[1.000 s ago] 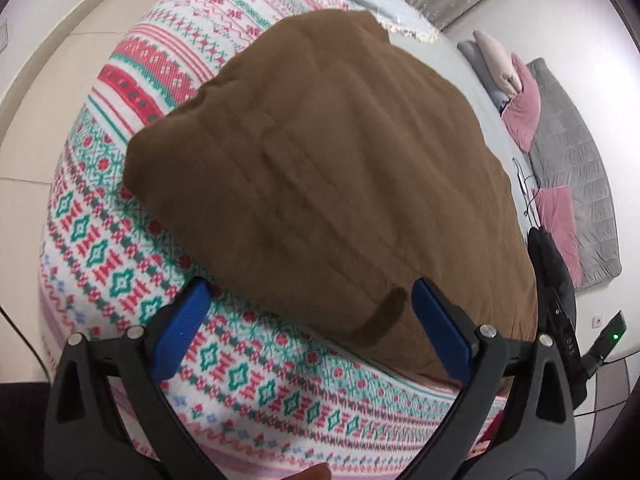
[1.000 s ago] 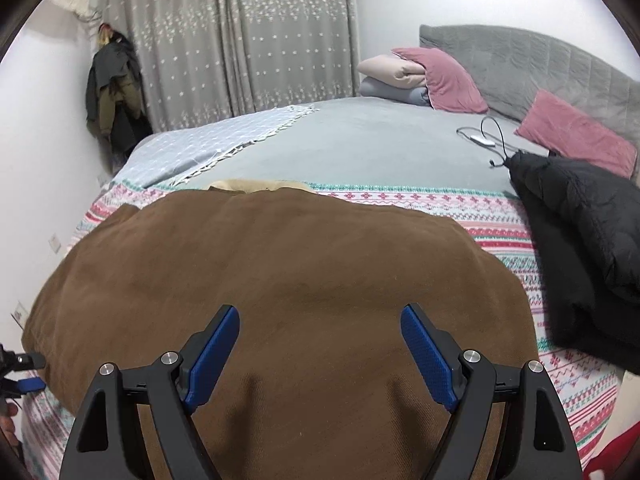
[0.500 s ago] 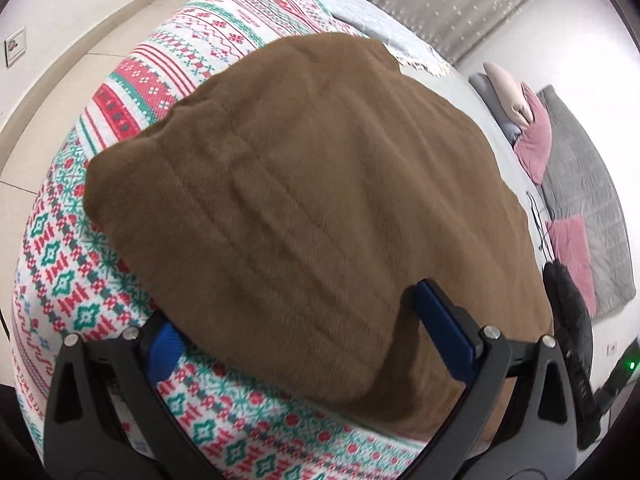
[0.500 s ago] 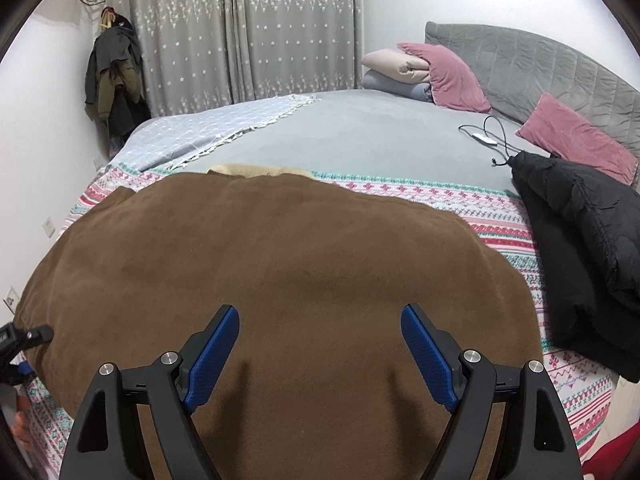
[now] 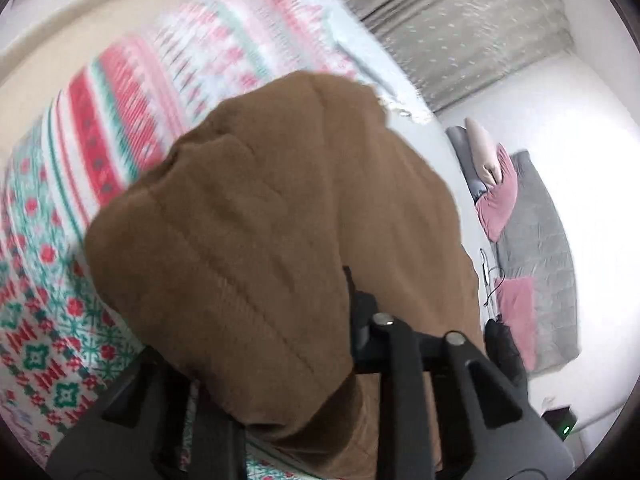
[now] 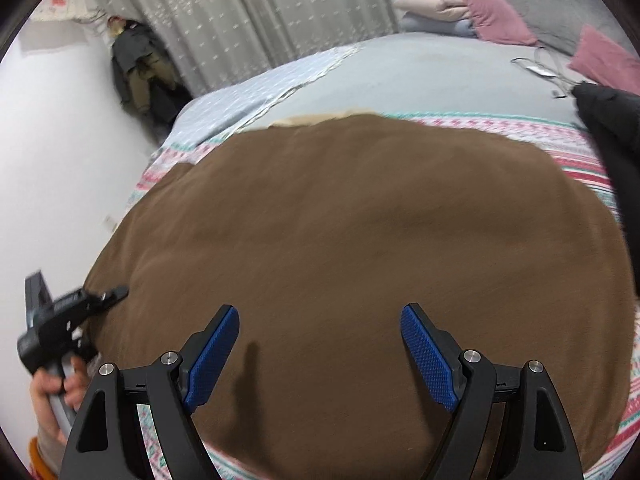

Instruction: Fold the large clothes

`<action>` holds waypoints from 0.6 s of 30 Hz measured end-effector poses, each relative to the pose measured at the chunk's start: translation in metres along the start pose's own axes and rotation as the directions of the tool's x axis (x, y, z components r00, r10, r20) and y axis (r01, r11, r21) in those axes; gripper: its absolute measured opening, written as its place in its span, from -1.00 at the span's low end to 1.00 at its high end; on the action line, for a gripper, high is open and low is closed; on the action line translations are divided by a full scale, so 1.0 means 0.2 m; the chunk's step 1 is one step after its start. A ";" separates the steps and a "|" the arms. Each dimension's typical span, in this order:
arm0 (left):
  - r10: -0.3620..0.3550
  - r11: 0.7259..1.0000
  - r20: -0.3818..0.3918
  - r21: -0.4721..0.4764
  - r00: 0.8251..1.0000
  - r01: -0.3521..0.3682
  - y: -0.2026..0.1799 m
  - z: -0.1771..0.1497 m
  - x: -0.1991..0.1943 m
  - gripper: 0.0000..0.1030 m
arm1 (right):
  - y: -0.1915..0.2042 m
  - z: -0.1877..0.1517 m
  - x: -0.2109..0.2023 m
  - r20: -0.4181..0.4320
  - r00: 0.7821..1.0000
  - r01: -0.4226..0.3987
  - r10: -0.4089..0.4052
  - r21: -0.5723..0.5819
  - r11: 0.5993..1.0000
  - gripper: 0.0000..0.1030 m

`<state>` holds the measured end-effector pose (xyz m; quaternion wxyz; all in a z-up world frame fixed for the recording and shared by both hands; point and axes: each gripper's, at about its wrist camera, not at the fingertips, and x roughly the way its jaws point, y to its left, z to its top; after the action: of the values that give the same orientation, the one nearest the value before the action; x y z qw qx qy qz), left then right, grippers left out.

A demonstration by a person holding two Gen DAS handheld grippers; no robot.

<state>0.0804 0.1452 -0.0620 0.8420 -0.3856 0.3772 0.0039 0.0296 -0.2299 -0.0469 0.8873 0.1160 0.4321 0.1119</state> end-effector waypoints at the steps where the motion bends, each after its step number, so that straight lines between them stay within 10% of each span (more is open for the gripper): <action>1: 0.000 0.999 0.030 0.050 1.000 -0.002 -0.06 -0.01 -0.03 -0.57 | 0.00 -0.01 0.02 -0.033 0.999 -0.039 0.039 0.004 0.999 0.63; 10: -0.145 0.910 0.146 0.407 0.979 0.074 -0.68 -0.11 -0.22 -0.63 | -0.01 -0.03 0.12 -0.138 0.983 -0.117 0.121 0.039 0.992 0.63; 18: -0.292 0.695 0.027 0.693 0.956 0.193 -1.20 -0.45 -0.25 -0.63 | -0.31 0.04 -0.08 -0.021 0.981 -0.182 0.193 0.245 0.952 0.63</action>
<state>0.0598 -0.0680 0.0870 0.9407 -0.0939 0.2401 -0.2203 0.0318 -0.2938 -0.0497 0.8421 0.2611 0.4493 0.1445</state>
